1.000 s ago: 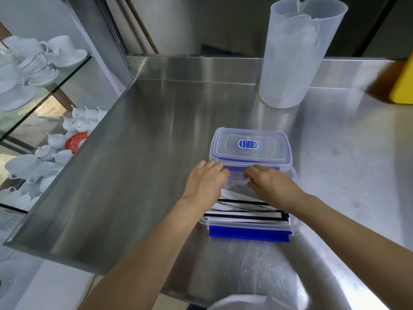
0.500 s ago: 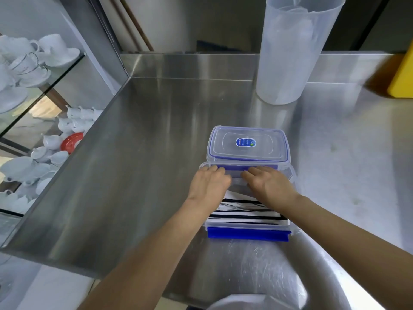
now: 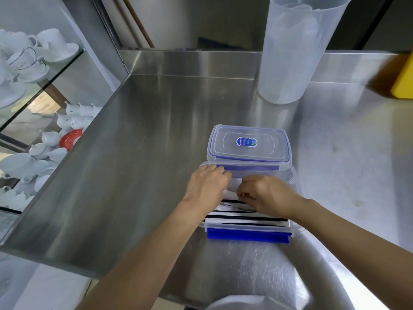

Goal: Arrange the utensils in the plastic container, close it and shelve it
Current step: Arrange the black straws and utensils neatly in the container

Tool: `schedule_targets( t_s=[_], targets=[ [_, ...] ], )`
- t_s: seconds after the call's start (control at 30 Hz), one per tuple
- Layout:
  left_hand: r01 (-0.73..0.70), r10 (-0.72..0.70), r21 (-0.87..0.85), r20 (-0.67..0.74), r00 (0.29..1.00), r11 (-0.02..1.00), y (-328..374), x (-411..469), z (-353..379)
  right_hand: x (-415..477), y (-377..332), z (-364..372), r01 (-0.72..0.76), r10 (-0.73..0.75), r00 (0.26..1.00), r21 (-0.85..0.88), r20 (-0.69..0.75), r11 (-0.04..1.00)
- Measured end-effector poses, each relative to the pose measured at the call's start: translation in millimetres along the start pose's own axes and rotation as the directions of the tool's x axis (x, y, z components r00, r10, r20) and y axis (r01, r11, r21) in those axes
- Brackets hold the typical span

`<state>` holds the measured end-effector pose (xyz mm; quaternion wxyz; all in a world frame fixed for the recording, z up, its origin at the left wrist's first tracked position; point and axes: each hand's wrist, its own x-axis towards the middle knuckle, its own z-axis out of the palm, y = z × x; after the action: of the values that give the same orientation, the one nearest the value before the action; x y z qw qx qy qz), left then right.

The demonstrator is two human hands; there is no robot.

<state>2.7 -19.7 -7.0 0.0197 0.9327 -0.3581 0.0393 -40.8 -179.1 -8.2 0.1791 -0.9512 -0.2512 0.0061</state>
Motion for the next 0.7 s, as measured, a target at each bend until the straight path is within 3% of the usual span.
schedule_targets(
  t_s=[0.07,0.23,0.37,0.6,0.7],
  targets=[
    [0.000,-0.001,-0.037,-0.009,1.000,0.999,-2,-1,2,-1,-3,-3,-0.073,0.068,0.986,0.028,0.151,0.997],
    [-0.082,0.079,-0.158,-0.024,0.997,0.984,-6,-4,6,-4,-3,0,-0.096,0.120,0.956,-0.101,0.267,0.990],
    [-0.194,0.225,-0.218,0.126,0.966,0.956,-8,-8,-3,-4,-1,2,-0.095,0.124,0.960,-0.125,0.251,0.988],
    [-0.180,0.234,-0.248,0.209,0.949,0.952,-7,-14,-12,-7,3,1,-0.107,0.109,0.979,-0.020,0.174,0.994],
    [-0.169,0.220,-0.262,0.177,0.959,0.950,-9,-15,-9,-9,7,-3,-0.076,0.074,0.992,0.014,0.101,0.997]
  ],
)
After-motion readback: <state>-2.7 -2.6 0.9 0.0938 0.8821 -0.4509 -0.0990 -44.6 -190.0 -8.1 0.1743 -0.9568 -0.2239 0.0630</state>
